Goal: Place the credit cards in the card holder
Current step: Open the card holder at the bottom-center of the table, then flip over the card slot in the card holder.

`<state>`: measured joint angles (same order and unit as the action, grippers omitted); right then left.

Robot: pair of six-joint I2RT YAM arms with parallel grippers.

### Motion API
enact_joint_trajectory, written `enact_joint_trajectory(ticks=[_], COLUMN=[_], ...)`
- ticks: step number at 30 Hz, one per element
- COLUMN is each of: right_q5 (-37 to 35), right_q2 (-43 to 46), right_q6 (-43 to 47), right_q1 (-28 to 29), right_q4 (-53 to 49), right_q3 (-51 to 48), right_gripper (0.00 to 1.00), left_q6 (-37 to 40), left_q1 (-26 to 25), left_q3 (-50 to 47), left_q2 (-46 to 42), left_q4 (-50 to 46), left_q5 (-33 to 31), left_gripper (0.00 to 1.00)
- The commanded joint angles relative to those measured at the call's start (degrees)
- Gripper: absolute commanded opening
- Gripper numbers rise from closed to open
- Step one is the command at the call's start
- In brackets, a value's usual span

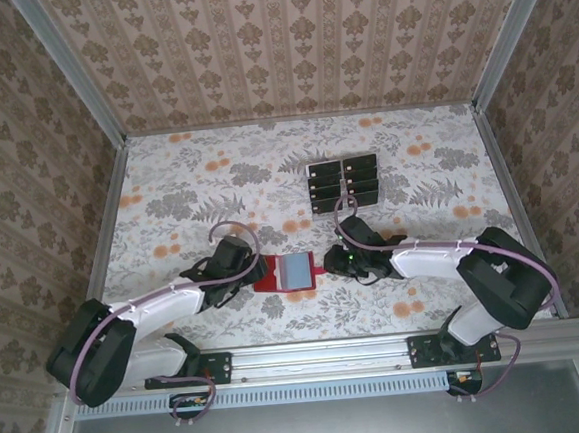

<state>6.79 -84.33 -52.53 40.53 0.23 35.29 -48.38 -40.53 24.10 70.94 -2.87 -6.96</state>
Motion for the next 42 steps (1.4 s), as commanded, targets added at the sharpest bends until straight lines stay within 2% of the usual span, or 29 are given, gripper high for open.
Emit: enact_joint_trajectory(ticks=[1,4,9,14,19,25,42], right_q5=[-3.58,-5.65,-5.10,-1.35,1.86,2.96,3.39], right_q2=[4.18,8.16,7.98,0.38,-7.97,-13.39,-9.98], right_q6=[1.64,2.94,3.68,3.20,1.36,-0.24,1.56], right_q1=[1.20,2.84,5.56,7.35,7.50,7.46,7.66], right_q4=[-5.35,-9.58,-10.18,-4.80,4.33,8.90,4.68], right_q3=[3.12,5.45,8.37,10.81,10.64,10.07,12.21], right_gripper=[0.36,0.43,0.45,0.45,0.44,0.43,0.44], left_q6=[0.35,0.23,-0.01,0.38,2.16,3.86,3.56], left_q1=[-0.62,-1.15,-1.87,-2.09,-3.31,-4.38,-5.78], left_q3=[1.19,1.57,1.59,2.69,6.05,8.15,7.16], left_q2=[2.19,3.48,4.21,4.99,5.39,8.60,10.77], left_q4=[-5.64,-5.74,-5.22,-6.86,-13.24,-15.34,-11.59], left_q5=[-2.46,-2.53,-2.88,-3.98,-9.12,-10.37,-10.79], left_gripper=[0.64,0.64,0.64,0.64,0.63,0.63,0.63])
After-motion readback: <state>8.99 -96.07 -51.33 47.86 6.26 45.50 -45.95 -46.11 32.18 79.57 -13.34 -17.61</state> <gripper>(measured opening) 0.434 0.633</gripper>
